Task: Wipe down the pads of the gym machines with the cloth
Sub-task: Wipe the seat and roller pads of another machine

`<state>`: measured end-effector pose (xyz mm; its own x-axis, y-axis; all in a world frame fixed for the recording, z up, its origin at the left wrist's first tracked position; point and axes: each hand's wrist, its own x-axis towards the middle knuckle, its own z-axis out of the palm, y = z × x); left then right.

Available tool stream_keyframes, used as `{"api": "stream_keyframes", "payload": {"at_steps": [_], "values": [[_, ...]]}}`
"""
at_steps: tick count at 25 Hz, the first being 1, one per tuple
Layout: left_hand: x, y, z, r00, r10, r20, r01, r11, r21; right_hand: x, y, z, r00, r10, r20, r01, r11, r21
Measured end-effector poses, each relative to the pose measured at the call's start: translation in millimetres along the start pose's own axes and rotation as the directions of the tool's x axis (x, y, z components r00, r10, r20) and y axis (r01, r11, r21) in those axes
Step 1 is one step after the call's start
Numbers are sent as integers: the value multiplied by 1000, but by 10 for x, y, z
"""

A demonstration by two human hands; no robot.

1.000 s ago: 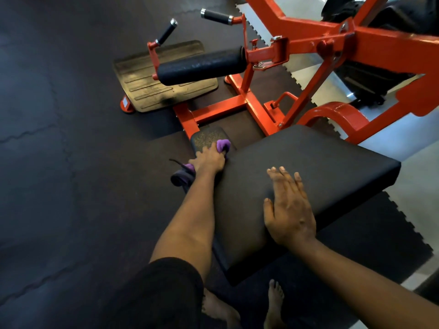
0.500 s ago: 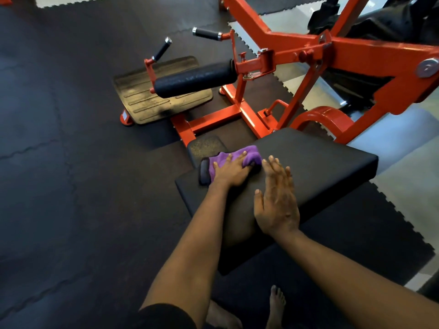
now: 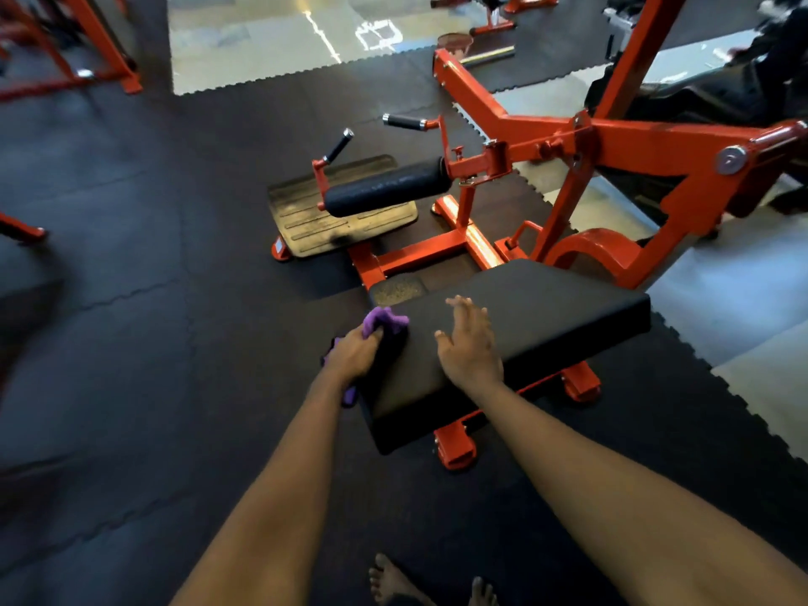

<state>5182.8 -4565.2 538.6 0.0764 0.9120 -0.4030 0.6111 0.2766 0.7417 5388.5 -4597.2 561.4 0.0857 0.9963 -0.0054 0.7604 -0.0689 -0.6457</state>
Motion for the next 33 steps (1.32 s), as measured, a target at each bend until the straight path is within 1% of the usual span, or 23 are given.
{"api": "stream_keyframes", "payload": {"at_steps": [1, 2, 3, 5, 7, 9, 11, 13, 14, 16, 19, 20, 21, 23, 25, 26, 27, 29, 31, 33], "values": [[-176, 56, -96, 1000, 24, -12, -25, 997, -73, 14, -54, -70, 998, 37, 53, -43, 990, 135], [-315, 89, -201, 998, 59, -31, -62, 989, -136, 31, -122, -131, 994, 43, 104, -66, 969, 237], [-429, 126, -309, 994, 100, -42, -106, 979, -175, 51, -213, -179, 987, 25, 159, -72, 953, 295], [-606, 222, -571, 987, 153, -46, -159, 962, -220, 94, -456, -183, 955, -92, 281, -17, 932, 362], [-710, 298, -898, 986, 169, 0, -164, 957, -239, 208, -760, -139, 913, -189, 361, 4, 890, 457], [-680, 320, -1244, 979, 198, 42, -180, 947, -265, 400, -1064, -70, 907, -231, 352, 21, 861, 509], [-500, 226, -1586, 975, 224, 4, -214, 938, -273, 616, -1359, 8, 914, -257, 315, 91, 884, 459], [-245, 40, -1961, 971, 232, -51, -237, 940, -244, 834, -1683, 189, 920, -282, 272, 155, 899, 409], [-127, -41, -2134, 970, 240, -46, -244, 941, -235, 939, -1831, 295, 925, -287, 248, 176, 904, 389], [71, -201, -2450, 964, 264, 21, -254, 944, -208, 1124, -2125, 491, 935, -279, 217, 188, 912, 364], [482, -439, -2853, 948, 255, 191, -232, 963, -138, 1407, -2446, 665, 959, -256, 120, 202, 919, 340], [642, -483, -2950, 942, 242, 233, -223, 969, -107, 1485, -2479, 684, 970, -224, 93, 179, 920, 347], [797, -492, -3005, 937, 247, 246, -234, 969, -80, 1545, -2474, 694, 983, -173, 66, 141, 930, 338], [1102, -348, -3060, 919, 288, 269, -290, 956, -35, 1719, -2325, 752, 999, -46, 5, 42, 951, 306], [1395, -155, -2987, 909, 315, 274, -333, 943, 23, 1873, -2019, 825, 992, 123, -43, -103, 942, 321], [1549, -86, -2905, 905, 322, 279, -351, 934, 61, 1931, -1843, 870, 974, 215, -73, -180, 927, 330], [1723, -39, -2789, 900, 323, 294, -369, 922, 117, 1984, -1635, 915, 940, 321, -117, -266, 902, 340], [2054, 6, -2559, 906, 285, 313, -364, 902, 233, 2039, -1234, 1010, 838, 514, -182, -425, 824, 374], [2363, 2, -2290, 925, 235, 299, -326, 893, 309, 2000, -917, 1108, 741, 642, -196, -544, 745, 386], [2591, 28, -1909, 919, 224, 325, -344, 858, 381, 1930, -655, 1194, 631, 738, -240, -631, 668, 394]]}}
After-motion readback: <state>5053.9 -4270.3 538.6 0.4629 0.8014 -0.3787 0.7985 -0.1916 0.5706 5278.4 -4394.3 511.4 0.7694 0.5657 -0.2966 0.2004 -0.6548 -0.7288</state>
